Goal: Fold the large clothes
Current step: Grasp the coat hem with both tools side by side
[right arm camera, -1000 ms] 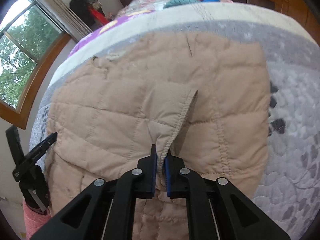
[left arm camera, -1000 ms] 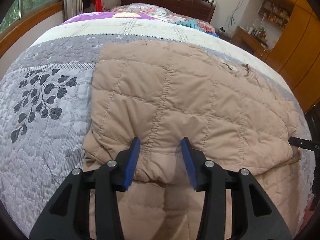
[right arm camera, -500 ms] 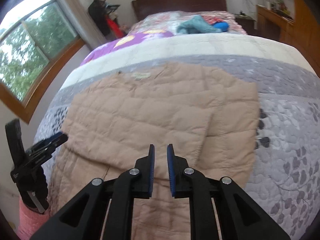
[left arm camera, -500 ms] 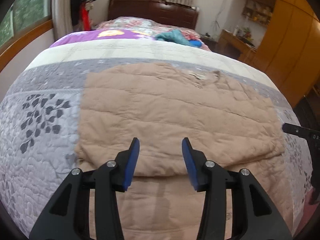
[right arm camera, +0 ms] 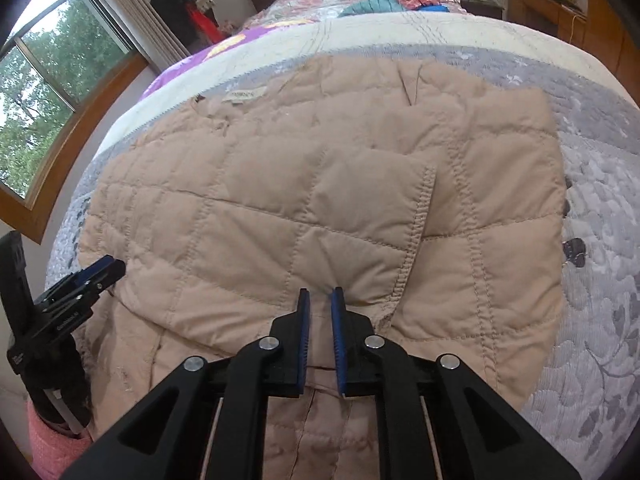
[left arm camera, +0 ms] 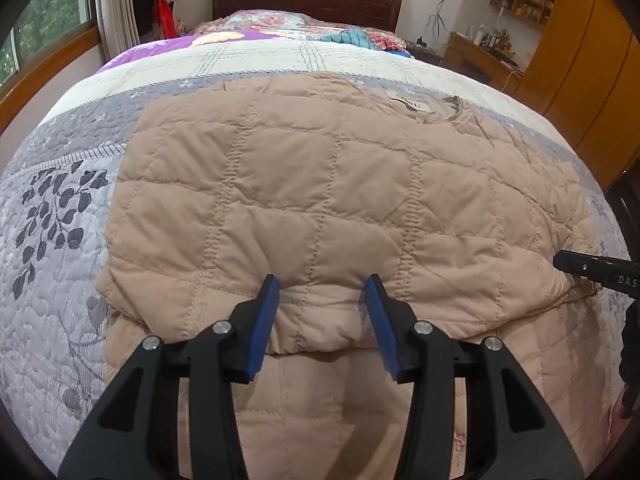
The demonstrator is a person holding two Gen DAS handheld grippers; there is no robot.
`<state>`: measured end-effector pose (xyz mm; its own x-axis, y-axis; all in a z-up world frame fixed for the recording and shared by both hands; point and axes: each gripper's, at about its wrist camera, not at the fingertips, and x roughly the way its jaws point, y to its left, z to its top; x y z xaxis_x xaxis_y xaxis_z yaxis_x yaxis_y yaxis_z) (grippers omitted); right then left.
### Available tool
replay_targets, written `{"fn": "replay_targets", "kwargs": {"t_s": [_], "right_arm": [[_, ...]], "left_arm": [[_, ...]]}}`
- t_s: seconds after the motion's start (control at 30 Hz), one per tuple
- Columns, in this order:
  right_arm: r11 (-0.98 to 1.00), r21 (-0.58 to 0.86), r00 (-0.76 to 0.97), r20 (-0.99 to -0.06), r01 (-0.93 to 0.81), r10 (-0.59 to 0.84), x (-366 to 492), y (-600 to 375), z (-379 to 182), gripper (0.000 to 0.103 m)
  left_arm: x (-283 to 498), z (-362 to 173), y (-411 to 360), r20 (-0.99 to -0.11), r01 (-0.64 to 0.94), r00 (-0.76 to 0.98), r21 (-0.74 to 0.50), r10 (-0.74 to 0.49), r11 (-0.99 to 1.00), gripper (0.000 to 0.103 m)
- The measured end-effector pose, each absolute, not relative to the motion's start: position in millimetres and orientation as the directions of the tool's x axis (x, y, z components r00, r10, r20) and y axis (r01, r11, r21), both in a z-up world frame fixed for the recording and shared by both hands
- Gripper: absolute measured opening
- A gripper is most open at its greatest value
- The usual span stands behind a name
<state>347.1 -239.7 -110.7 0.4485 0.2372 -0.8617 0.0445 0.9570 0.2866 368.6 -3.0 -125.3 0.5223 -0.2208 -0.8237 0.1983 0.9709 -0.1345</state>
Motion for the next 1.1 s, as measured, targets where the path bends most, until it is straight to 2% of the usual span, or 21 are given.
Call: {"fn": "replay_targets", "kwargs": {"t_s": [0.1,0.13,0.27,0.37,0.63,0.9,1.1], "right_arm": [[0.944,0.33,0.506,-0.814,-0.003,0.286,320.2,-246.9,-84.5,0.017],[0.945,0.328,0.52,-0.805,-0.015,0.287,311.4,-248.7,-78.4,0.022],[0.953,0.299,0.56,-0.782,-0.049,0.274,249.5,-263.0,-56.8,0.035],[0.943,0.328,0.555,-0.774,-0.058,0.304,198.2,-276.8,-58.9,0.042],[0.931,0.365,0.523,-0.791,-0.013,0.317,91.5,-293.7,-88.5,0.057],[0.917,0.397,0.484,-0.806,0.016,0.341,46.5,-289.3,-110.8,0.063],[0.907,0.418,0.448,-0.82,0.043,0.357,37.2,-292.4,-130.3,0.063]], "left_arm": [[357.2,-110.4,7.7,-0.824,0.188,0.514,-0.164,-0.24,0.968,0.045],[345.2,-100.6,16.0,-0.815,0.197,0.524,-0.165,-0.246,0.966,0.047],[296.2,-76.1,53.7,-0.79,0.226,0.571,-0.108,-0.221,0.968,0.065],[251.9,-71.4,96.6,-0.795,0.207,0.575,-0.086,-0.192,0.975,0.07],[160.0,-101.1,182.1,-0.839,0.121,0.509,-0.153,-0.194,0.981,0.076],[125.0,-141.7,204.3,-0.836,0.058,0.477,-0.277,-0.271,0.959,0.077],[118.6,-147.6,201.0,-0.815,0.065,0.49,-0.32,-0.31,0.945,0.079]]}}
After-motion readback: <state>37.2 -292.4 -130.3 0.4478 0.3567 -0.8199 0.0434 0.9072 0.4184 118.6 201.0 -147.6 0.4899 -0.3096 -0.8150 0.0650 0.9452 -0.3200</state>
